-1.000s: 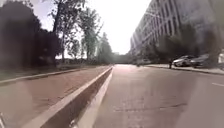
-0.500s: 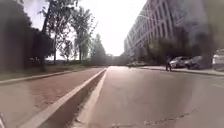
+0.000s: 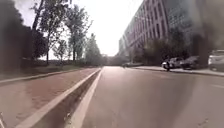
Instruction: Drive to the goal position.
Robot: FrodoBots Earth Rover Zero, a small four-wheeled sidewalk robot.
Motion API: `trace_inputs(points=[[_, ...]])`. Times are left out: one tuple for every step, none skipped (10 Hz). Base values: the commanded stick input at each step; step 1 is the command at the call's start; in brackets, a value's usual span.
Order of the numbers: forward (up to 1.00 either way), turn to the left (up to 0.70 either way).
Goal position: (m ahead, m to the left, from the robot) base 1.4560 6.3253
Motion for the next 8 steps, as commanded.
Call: trace_inputs(points=[[0.7,0.0],[0.7,0.0],[0.7,0.0],[0.7,0.0],[0.7,0.0],[0.7,0.0],[0.7,0.0],[0.7,0.0]])
